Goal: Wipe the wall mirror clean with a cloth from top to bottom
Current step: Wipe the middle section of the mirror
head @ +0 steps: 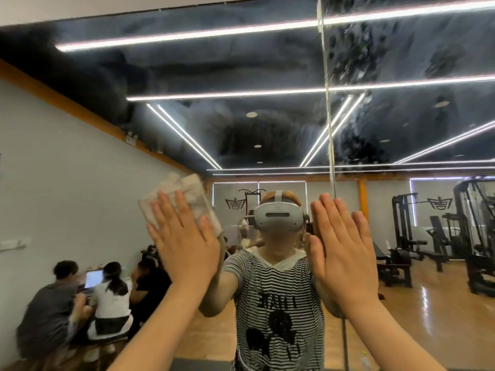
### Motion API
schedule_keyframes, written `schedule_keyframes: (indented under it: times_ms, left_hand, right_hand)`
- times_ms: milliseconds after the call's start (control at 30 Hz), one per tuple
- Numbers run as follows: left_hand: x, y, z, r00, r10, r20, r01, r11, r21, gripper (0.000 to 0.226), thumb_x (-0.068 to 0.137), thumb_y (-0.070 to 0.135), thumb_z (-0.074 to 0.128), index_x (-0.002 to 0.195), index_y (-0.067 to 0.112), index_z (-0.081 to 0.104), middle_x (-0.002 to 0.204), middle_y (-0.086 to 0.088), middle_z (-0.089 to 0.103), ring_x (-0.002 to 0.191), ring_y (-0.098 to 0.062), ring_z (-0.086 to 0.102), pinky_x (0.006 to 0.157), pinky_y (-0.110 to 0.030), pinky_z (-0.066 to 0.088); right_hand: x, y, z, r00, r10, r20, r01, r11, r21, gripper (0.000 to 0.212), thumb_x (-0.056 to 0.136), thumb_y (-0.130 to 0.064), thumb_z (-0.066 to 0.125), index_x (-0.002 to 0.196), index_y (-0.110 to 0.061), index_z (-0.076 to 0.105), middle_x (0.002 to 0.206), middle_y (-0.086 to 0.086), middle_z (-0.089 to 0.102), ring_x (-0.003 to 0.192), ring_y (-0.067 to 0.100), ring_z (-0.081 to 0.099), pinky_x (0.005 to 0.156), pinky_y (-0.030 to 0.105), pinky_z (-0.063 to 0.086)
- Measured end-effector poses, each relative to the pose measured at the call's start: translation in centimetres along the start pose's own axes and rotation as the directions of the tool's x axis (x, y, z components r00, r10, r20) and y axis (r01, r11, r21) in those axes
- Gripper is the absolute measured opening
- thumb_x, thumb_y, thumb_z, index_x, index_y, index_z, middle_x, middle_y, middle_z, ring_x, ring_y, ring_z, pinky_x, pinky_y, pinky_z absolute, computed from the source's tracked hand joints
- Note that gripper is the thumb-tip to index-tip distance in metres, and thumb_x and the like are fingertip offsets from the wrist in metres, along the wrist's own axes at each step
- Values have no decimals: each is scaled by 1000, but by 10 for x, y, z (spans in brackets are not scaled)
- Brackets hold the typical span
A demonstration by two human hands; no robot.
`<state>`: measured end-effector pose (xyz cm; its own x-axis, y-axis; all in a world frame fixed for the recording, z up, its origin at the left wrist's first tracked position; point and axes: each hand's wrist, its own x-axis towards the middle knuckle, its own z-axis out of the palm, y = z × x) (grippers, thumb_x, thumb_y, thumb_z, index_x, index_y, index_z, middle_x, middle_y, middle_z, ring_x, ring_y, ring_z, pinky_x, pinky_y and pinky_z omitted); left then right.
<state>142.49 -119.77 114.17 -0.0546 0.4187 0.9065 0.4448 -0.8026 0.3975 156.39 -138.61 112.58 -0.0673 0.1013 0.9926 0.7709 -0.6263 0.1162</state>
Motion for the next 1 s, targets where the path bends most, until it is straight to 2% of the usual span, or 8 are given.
schedule_keyframes:
  times_ms: [167, 367, 467, 567, 700, 767, 833, 1000]
  left_hand:
    - [-38, 59, 15, 955, 297, -12, -297, 955, 14, 64, 99, 40, 21, 154, 10, 11, 160, -15, 4, 148, -26, 3, 116, -42, 4]
    - [-55, 91, 24, 819, 573, 22, -573, 819, 7, 68, 94, 40, 29, 154, 12, 14, 161, -15, 10, 149, -29, 9, 116, -48, 10]
    - [-43, 78, 23, 735, 677, 33, -677, 736, -1, 68, 94, 41, 31, 153, 13, 13, 161, -11, 12, 148, -27, 12, 115, -48, 13]
    - [-33, 72, 24, 729, 684, -3, -684, 729, 29, 68, 93, 42, 31, 153, 14, 15, 160, -10, 14, 148, -25, 13, 117, -44, 10]
    - [-44, 97, 28, 872, 488, -36, -489, 872, -10, 66, 94, 41, 29, 153, 12, 19, 160, -16, 15, 148, -29, 12, 118, -46, 6]
    - [-51, 109, 29, 906, 423, -22, -424, 906, -16, 66, 95, 41, 26, 153, 11, 21, 160, -17, 15, 148, -30, 12, 118, -48, 6]
    - [-52, 110, 29, 891, 453, -12, -453, 891, -3, 66, 96, 42, 26, 154, 11, 19, 160, -17, 14, 148, -31, 11, 118, -48, 6]
    - [-55, 99, 26, 752, 659, 8, -659, 752, 16, 67, 93, 40, 31, 153, 13, 18, 160, -14, 14, 149, -29, 12, 118, -47, 8]
  right_hand:
    - [-1, 1, 2, 998, 39, -49, -38, 999, 12, 55, 98, -32, 27, 147, -8, 33, 153, 11, 35, 142, 22, 26, 118, 39, 8]
    - [0, 2, 1, 996, 28, -79, -24, 998, 61, 52, 103, -34, 13, 147, -8, 25, 152, 13, 34, 140, 22, 26, 116, 35, 9]
    - [1, 3, 0, 994, 31, -108, -22, 996, 86, 52, 99, -28, 25, 146, -6, 28, 151, 15, 34, 139, 23, 27, 117, 32, 9]
    - [1, 3, 0, 991, 61, -123, -48, 993, 103, 53, 96, -25, 29, 145, -5, 29, 151, 15, 33, 139, 24, 26, 117, 32, 9]
    - [0, 3, 3, 986, 114, -123, -102, 990, 96, 53, 98, -28, 25, 146, -5, 28, 154, 12, 28, 142, 22, 23, 117, 33, 9]
    - [-1, 3, 4, 982, 131, -133, -117, 987, 107, 53, 98, -28, 26, 146, -4, 30, 153, 12, 28, 142, 22, 24, 117, 32, 8]
    - [-1, 3, 4, 981, 138, -137, -121, 985, 124, 53, 99, -27, 26, 146, -3, 31, 153, 13, 29, 141, 22, 25, 117, 32, 8]
    - [-2, 5, 5, 981, 138, -134, -119, 983, 141, 53, 104, -33, 18, 146, -3, 31, 152, 14, 33, 140, 22, 26, 117, 31, 8]
